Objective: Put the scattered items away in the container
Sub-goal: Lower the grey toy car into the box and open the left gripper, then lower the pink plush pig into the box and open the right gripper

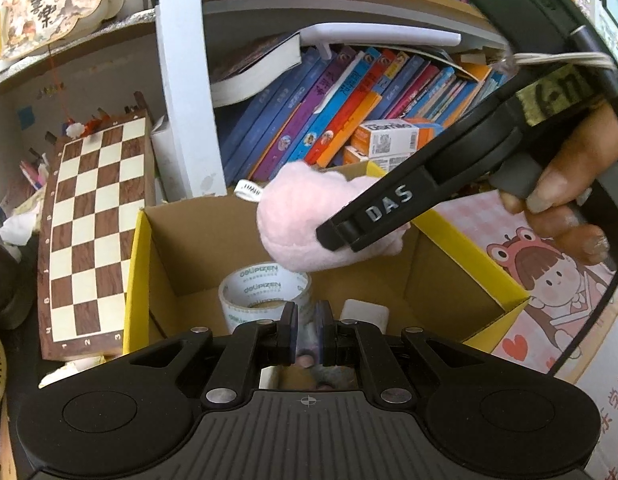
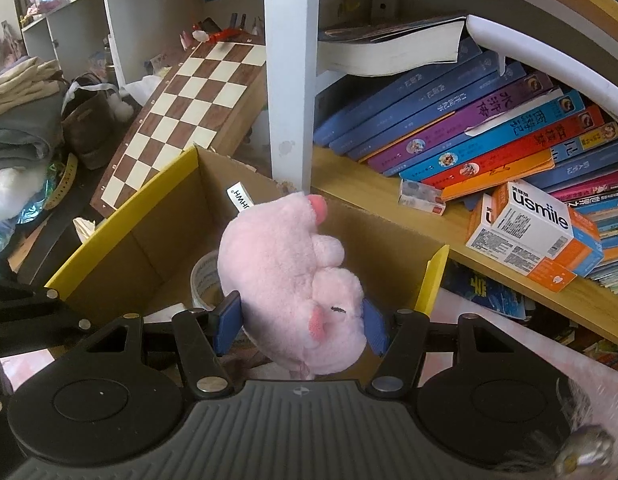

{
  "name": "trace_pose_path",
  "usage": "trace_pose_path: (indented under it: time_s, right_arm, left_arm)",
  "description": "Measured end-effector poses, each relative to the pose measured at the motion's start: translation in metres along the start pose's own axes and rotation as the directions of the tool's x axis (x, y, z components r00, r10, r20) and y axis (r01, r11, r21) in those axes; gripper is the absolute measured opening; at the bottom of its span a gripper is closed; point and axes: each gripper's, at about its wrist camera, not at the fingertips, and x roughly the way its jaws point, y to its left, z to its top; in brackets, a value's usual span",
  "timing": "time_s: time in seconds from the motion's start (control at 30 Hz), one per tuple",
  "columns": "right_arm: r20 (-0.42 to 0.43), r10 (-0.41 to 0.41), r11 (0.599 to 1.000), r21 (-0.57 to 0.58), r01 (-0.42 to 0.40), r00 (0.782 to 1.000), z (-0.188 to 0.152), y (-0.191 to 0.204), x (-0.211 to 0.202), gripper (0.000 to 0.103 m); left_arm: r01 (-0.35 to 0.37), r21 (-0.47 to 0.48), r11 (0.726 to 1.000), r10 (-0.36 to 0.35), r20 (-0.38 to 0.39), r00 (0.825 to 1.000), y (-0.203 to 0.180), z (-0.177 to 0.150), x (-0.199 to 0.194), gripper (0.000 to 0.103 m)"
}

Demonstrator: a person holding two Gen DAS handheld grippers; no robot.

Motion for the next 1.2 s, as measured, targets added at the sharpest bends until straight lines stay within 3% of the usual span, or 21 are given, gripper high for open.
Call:
trace_pose_path:
  time_s: [0.17, 0.43, 1.2]
  right_arm:
    - [-0.012, 0.001, 1.000, 0.004, -0.001, 1.000, 0.000, -0.001, 0.005, 0.059]
    - [-0.032, -0.006, 1.000, 0.014, 0.007, 0.999, 0.001, -0.005, 0.013, 0.059]
    - [-0.035, -0.033, 0.999, 0.021, 0.034, 0.999, 0.008, -0.012, 0.024, 0.060]
  left_arm:
    - [0.005, -0.013, 1.000, -0.005, 0.022, 1.000, 0.000, 0.000, -0.003, 0.019]
    - [-0.024, -0.023, 0.999, 0.026, 0.052, 0.998, 0.002, 0.002, -0.011, 0.063]
    - [-0.024, -0.011, 1.000, 0.025, 0.055, 0.998, 0.001, 0.001, -0.015, 0.067]
